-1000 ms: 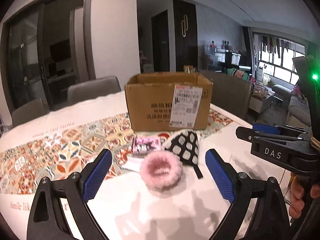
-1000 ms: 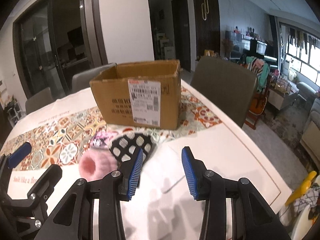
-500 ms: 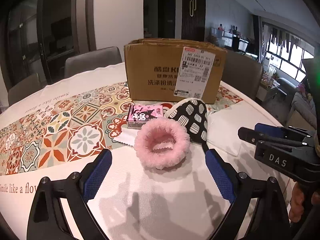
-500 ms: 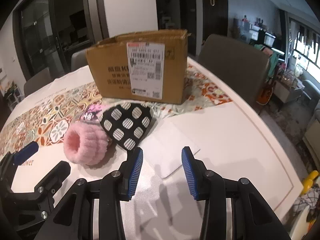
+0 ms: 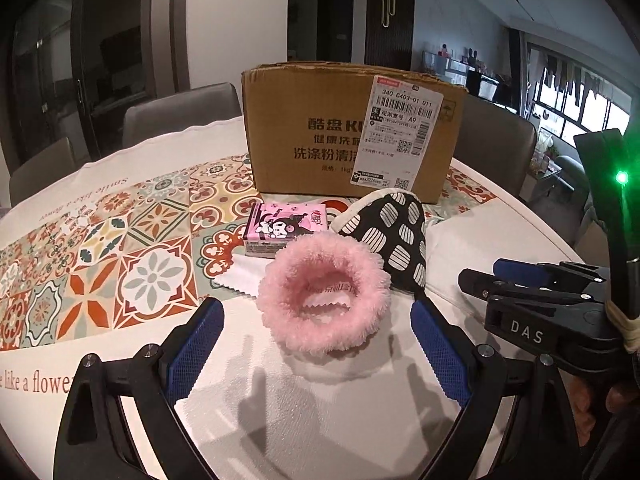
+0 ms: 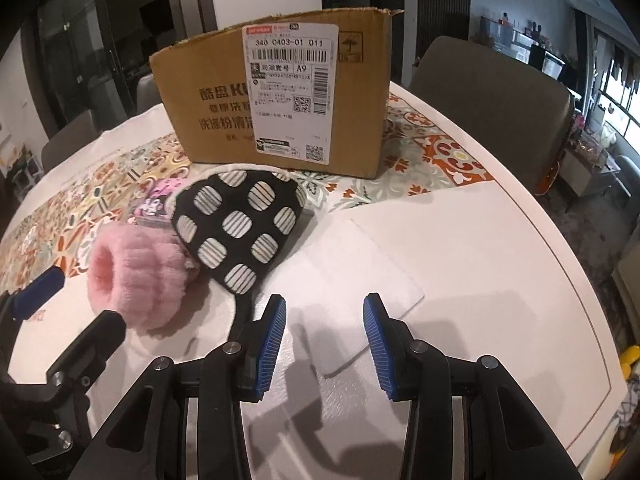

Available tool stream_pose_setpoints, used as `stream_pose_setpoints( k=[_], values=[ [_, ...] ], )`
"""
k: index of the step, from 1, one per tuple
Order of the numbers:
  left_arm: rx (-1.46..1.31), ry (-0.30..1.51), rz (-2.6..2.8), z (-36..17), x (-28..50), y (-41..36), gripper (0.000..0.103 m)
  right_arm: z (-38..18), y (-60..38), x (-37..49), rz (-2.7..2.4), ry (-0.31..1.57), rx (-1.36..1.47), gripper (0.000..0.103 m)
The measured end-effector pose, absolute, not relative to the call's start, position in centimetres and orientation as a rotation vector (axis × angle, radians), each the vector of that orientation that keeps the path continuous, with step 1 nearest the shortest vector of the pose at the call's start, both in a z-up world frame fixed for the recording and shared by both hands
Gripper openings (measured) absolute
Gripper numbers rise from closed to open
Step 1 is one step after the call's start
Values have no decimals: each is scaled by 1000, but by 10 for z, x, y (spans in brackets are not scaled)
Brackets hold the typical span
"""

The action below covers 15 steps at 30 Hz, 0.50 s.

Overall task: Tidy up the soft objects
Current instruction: 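Move both tools back toward the scrunchie and white cloth on the table, then grasp the white cloth with the right tool while the left tool grasps the pink scrunchie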

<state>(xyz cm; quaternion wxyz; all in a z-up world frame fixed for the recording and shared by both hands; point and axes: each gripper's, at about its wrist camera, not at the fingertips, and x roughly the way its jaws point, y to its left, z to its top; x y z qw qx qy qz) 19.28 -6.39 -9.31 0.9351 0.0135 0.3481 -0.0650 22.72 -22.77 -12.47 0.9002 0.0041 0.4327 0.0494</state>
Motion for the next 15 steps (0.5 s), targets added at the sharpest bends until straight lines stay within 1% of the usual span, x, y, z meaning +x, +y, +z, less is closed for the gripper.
stream_pose_setpoints(
  k=[10,12,14,15],
  values=[
    [-18,737,-157,-101,205,-64,95,-142,-223,242,92,933,-11,42],
    [-32,750,-163,-104,208,-63,87,-143,-221,243,91,931,-29,42],
    [-44,767,-167,-107,210,-62,77,-143,-220,242,93,932,-36,42],
    [-51,772,-170,-108,211,-62,75,-142,-221,243,94,933,-35,42]
  ],
)
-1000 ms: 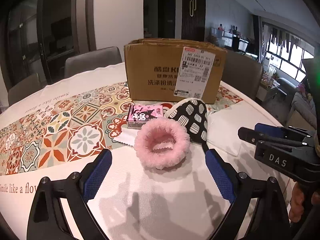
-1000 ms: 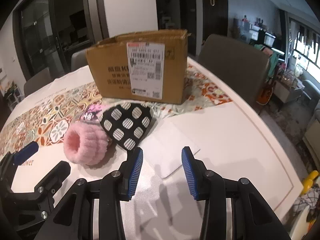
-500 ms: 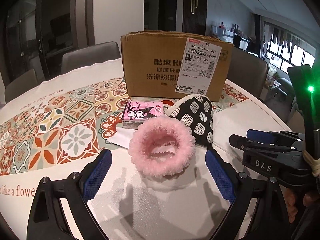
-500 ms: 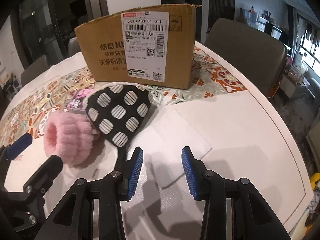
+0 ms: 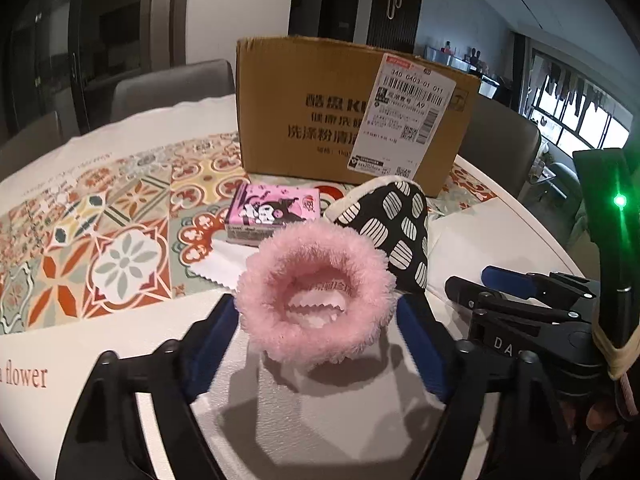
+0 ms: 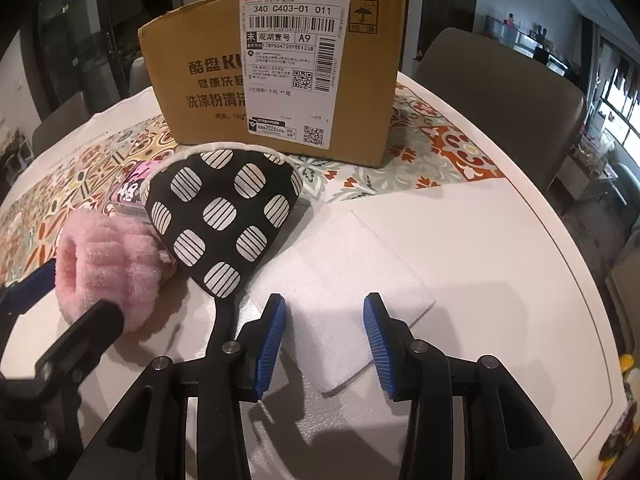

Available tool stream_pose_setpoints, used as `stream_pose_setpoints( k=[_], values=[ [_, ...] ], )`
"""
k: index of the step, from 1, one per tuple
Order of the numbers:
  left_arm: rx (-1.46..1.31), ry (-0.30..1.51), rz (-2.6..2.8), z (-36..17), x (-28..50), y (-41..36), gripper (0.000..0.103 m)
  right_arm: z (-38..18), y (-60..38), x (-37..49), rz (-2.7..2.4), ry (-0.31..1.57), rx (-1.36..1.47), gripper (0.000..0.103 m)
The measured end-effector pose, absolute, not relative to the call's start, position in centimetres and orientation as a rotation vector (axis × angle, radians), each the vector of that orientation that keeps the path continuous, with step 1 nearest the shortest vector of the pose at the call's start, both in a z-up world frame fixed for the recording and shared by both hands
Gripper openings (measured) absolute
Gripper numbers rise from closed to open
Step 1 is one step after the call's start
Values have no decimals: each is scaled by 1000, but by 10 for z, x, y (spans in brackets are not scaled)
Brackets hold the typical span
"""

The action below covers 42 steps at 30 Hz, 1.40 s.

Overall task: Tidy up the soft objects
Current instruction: 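Grasp the white cloth with the right tool while the left tool grasps the pink scrunchie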

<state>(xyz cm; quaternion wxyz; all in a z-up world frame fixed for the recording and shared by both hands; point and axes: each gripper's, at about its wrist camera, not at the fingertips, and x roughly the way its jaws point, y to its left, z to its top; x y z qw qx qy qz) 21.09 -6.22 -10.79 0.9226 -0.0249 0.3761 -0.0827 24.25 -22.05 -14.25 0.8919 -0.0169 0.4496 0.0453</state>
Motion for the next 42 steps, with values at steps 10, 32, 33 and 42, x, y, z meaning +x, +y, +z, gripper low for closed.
stream_pose_setpoints(
  k=[10,32,33,42],
  values=[
    [-43,785,-179,-106,214,-59,39,-142,-212,237,122,921,-61,12],
    [28,635,-189,-49,175,-62,28,-92,-224,201,70,816,23,8],
    [27,630,-188,-46,174,-61,28,-88,-224,198,70,805,30,8],
    [28,591,-188,-26,166,-58,28,-59,-222,182,86,725,48,8]
  ],
)
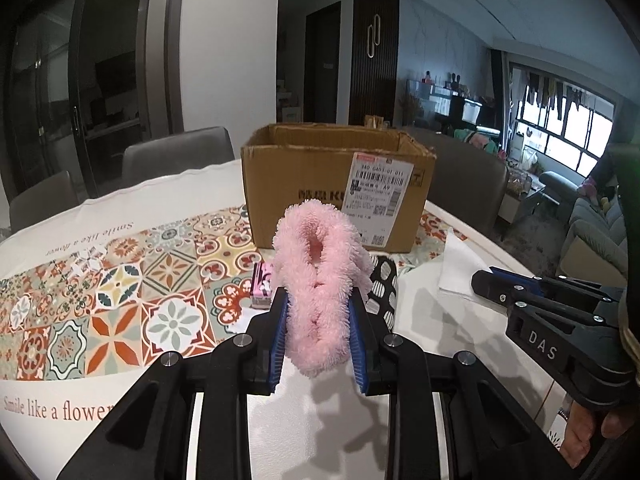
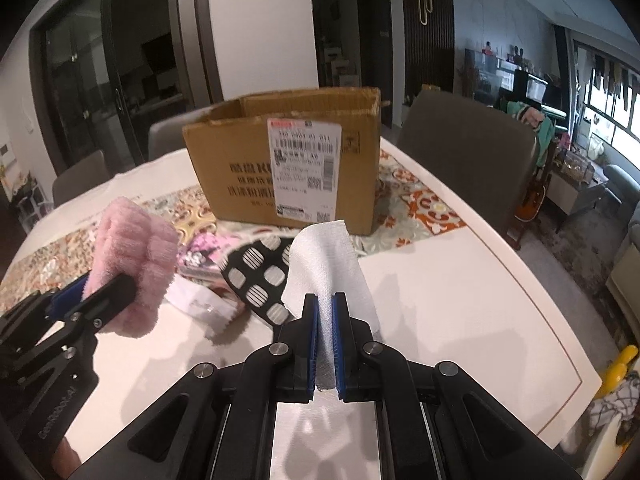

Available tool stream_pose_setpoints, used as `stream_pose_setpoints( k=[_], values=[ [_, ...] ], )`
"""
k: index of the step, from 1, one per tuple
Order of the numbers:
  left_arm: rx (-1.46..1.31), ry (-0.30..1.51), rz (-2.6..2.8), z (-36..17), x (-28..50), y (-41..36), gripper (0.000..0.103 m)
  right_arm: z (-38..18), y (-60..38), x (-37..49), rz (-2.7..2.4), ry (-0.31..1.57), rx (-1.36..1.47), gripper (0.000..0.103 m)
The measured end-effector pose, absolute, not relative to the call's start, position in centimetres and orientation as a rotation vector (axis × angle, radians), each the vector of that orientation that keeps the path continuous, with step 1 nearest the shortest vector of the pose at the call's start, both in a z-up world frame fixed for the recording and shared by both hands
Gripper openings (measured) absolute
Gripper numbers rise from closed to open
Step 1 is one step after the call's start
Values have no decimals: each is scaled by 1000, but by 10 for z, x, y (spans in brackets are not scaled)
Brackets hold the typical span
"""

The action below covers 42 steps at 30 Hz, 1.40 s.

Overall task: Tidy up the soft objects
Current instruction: 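Grasp the white cloth with the right tool while the left tool grasps the pink scrunchie, then carry the white cloth and pink scrunchie over the box with both tools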

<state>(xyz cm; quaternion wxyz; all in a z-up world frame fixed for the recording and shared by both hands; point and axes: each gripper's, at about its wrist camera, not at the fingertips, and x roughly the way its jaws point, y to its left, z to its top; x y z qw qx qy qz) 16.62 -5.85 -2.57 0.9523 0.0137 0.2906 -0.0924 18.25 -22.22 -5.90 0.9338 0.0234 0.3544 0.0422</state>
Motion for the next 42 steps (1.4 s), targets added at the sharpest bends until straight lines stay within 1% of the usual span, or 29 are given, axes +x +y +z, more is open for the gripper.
stream_pose_setpoints(
  k=[21,33,42],
  values=[
    [26,444,-218,37,175,-47,28,5,-204,175,155,537,27,8],
    [75,350,-218,72,198,-49,28,39,-202,194,153,429,21,8],
    [100,298,-232,92,220,-56,28,54,-202,215,152,384,26,8]
  ],
)
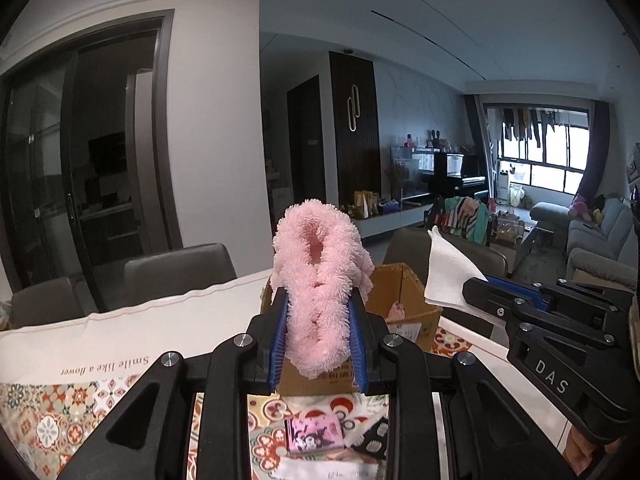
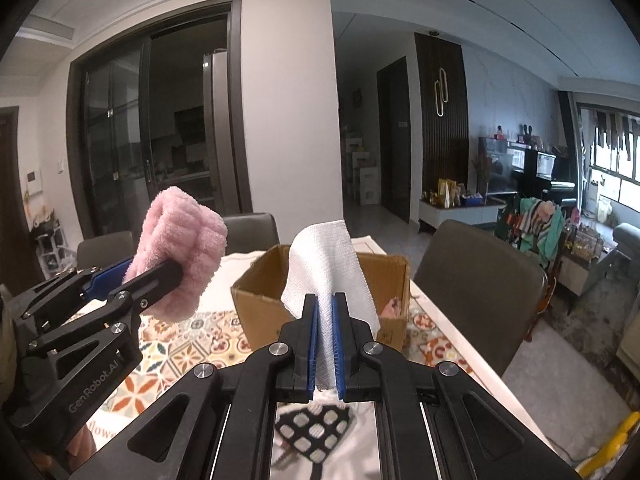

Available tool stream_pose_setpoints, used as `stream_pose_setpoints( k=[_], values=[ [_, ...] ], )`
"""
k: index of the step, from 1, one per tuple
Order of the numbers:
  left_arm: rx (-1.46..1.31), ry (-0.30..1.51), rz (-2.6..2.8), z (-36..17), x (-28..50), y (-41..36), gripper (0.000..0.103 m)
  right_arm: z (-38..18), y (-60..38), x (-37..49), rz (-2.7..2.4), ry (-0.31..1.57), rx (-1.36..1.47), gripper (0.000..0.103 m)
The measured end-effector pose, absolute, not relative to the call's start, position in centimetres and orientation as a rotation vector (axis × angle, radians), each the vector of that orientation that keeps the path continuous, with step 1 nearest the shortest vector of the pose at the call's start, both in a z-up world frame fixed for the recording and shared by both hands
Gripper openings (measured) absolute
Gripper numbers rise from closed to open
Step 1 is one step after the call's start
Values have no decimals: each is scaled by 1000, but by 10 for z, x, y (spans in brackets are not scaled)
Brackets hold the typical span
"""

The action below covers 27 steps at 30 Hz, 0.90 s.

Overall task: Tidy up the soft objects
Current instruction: 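Carry the white cloth and pink scrunchie over the box with both tools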

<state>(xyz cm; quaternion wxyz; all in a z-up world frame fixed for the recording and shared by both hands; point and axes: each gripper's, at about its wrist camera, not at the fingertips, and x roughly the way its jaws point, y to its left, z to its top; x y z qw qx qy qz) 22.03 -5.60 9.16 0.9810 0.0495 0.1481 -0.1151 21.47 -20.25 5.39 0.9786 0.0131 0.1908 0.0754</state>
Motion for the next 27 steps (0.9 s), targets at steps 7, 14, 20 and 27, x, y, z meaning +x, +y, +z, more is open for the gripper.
stream_pose_setpoints(
  k=[7,14,20,27],
  values=[
    [90,290,-253,97,245,-57,28,64,-204,234,148,355,24,8],
    [96,287,-255,94,270,-58,28,64,-207,255,144,341,14,8],
    [85,317,-269,85,295,-61,28,57,-209,281,150,357,8,8],
    [98,357,-272,69,329,-66,28,45,-211,315,149,397,4,8]
  ],
)
